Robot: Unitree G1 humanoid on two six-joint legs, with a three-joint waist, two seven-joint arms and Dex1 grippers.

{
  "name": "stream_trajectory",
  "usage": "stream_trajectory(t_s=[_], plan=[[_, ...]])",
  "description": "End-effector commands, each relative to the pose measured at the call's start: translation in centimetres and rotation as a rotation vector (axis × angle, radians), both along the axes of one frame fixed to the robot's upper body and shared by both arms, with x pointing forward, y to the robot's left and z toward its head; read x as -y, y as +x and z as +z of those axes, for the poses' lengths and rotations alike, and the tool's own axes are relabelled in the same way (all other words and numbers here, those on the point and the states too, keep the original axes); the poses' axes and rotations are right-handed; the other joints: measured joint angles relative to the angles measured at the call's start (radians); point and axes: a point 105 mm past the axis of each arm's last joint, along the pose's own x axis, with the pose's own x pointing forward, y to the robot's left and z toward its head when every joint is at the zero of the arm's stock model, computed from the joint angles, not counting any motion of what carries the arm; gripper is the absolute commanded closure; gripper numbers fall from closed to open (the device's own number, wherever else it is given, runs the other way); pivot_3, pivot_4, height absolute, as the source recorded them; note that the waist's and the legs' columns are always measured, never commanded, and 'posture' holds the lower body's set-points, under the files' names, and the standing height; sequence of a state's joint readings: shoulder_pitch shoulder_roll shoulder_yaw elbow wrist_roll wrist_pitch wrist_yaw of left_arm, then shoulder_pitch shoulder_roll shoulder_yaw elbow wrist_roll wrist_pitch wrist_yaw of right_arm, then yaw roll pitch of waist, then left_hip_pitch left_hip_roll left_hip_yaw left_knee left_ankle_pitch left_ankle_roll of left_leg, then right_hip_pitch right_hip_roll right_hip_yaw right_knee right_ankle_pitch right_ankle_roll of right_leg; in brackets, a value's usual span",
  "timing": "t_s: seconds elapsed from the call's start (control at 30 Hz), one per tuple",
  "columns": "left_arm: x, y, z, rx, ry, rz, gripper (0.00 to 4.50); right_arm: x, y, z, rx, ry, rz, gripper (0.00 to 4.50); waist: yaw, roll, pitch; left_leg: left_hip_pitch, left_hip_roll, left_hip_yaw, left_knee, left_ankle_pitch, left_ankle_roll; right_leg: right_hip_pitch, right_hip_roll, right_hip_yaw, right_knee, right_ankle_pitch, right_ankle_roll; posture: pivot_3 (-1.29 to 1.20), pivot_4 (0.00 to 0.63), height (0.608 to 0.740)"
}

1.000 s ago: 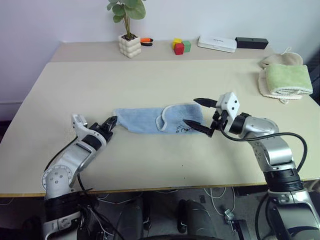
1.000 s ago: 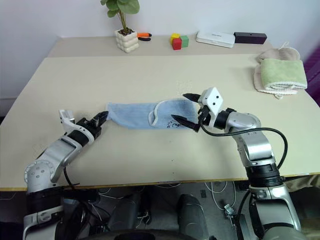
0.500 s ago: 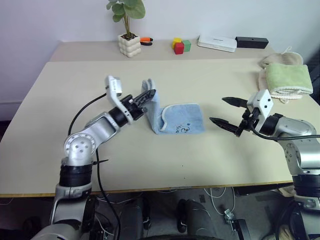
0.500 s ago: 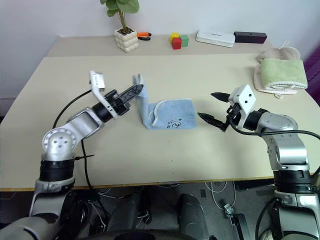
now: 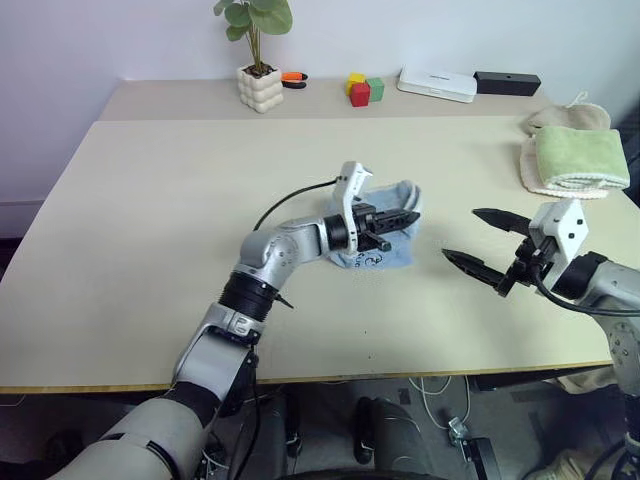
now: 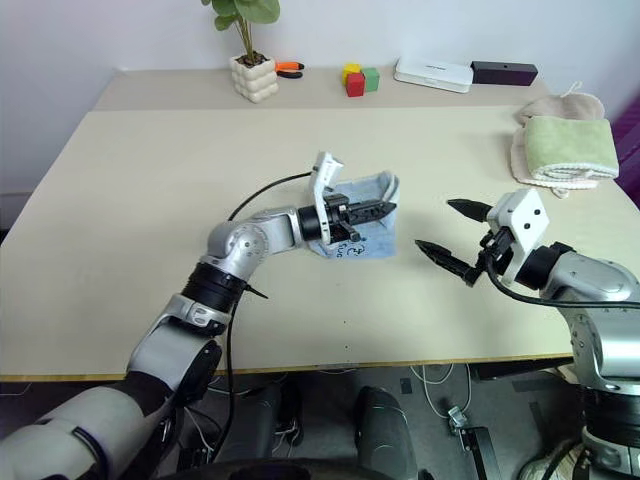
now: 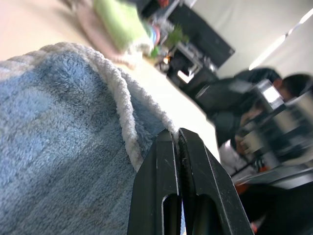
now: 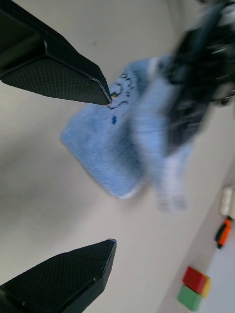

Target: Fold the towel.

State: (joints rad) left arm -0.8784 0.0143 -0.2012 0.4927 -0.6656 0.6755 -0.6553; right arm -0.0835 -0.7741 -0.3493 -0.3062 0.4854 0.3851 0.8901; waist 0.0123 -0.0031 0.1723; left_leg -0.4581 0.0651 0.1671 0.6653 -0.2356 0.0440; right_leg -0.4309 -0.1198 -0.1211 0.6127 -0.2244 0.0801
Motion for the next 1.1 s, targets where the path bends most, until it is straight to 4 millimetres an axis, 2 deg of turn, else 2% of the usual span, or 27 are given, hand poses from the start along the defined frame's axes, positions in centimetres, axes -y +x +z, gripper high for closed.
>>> stream_trajectory(t_s=[0.03, 0.13, 0.23, 0.47, 0.6, 0.7, 0.83, 0.97, 1.07, 1.1], plan=[[0.6, 0.4, -0.2, 0.02, 0.033, -0.004, 4.47, 0.0, -0.8, 1.4, 0.053, -0.005, -0.024, 0.0, 0.0, 0.0, 0.0, -0.001, 0.0, -0.001, 0.0, 0.0, 0.0, -0.001, 0.0, 0.0, 0.0, 0.0, 0.0, 0.0, 0.15, 0.74], [1.0, 0.5, -1.1, 0.011, 0.064, -0.005, 4.47, -0.1, -1.0, 1.6, 0.06, 0.002, -0.034, 0.0, 0.0, 0.0, 0.0, -0.003, -0.001, -0.003, 0.0, 0.0, 0.0, -0.003, 0.001, -0.001, 0.001, 0.0, 0.0, 0.0, 0.15, 0.74], [1.2, 0.1, -1.2, -0.005, 0.051, -0.031, 3.58, -0.2, -1.1, 1.8, 0.062, 0.004, -0.034, 0.0, 0.001, 0.0, 0.0, -0.004, -0.001, -0.003, 0.001, 0.0, 0.0, -0.003, 0.0, -0.001, 0.001, 0.0, 0.0, 0.0, 0.15, 0.74], [1.3, -0.7, -0.4, 0.016, 0.004, -0.053, 0.03, -0.1, -0.4, 1.9, 0.062, 0.013, -0.026, 0.0, 0.0, 0.0, 0.0, -0.004, -0.001, -0.004, 0.001, 0.001, 0.001, -0.002, 0.001, -0.001, 0.001, 0.0, 0.0, 0.0, 0.15, 0.74], [0.7, -2.1, 1.6, 0.069, -0.068, -0.123, 0.03, 0.1, 0.6, 2.2, 0.078, 0.016, -0.028, 0.0, -0.001, 0.0, 0.0, -0.004, -0.001, -0.004, 0.001, 0.001, 0.001, -0.002, 0.001, -0.001, 0.002, 0.0, 0.0, 0.0, 0.15, 0.74], [-0.1, -3.9, 2.9, 0.097, -0.128, -0.195, 0.03, 0.6, 1.6, 2.7, 0.111, 0.017, -0.054, 0.0, -0.002, 0.0, 0.0, -0.003, -0.001, -0.004, 0.001, 0.001, 0.0, -0.002, 0.001, -0.001, 0.002, 0.001, 0.001, 0.0, 0.15, 0.74], [-1.1, -3.9, 3.2, 0.186, -0.12, -0.147, 0.03, 1.3, 3.1, 3.6, 0.167, 0.022, -0.101, 0.0, 0.001, 0.001, 0.0, -0.003, -0.001, -0.004, 0.003, 0.001, 0.0, -0.002, 0.001, -0.001, 0.004, 0.002, 0.004, 0.0, 0.15, 0.74], [-3.3, -1.4, 5.8, 0.206, -0.234, 0.038, 0.03, 0.8, 3.6, 4.4, 0.179, 0.124, -0.09, 0.0, 0.0, 0.0, 0.0, -0.003, -0.001, -0.005, 0.004, 0.001, 0.0, -0.001, 0.001, -0.001, 0.004, 0.002, 0.004, 0.0, 0.15, 0.74], [-5.9, 0.9, 6.8, 0.191, -0.297, 0.197, 0.03, -1.1, 3.8, 4.7, 0.17, 0.285, -0.059, 0.0, -0.001, 0.0, 0.0, -0.003, -0.001, -0.005, 0.004, 0.002, 0.0, -0.001, 0.001, -0.002, 0.005, 0.002, 0.004, 0.0, 0.15, 0.74], [-6.8, 1.6, 6.8, 0.188, -0.311, 0.25, 0.56, -2.4, 3.9, 4.4, 0.158, 0.346, -0.049, 0.55, -0.005, 0.001, 0.0, -0.003, -0.001, -0.005, 0.004, 0.002, 0.0, -0.001, 0.001, -0.002, 0.005, 0.003, 0.004, 0.0, 0.15, 0.74]])
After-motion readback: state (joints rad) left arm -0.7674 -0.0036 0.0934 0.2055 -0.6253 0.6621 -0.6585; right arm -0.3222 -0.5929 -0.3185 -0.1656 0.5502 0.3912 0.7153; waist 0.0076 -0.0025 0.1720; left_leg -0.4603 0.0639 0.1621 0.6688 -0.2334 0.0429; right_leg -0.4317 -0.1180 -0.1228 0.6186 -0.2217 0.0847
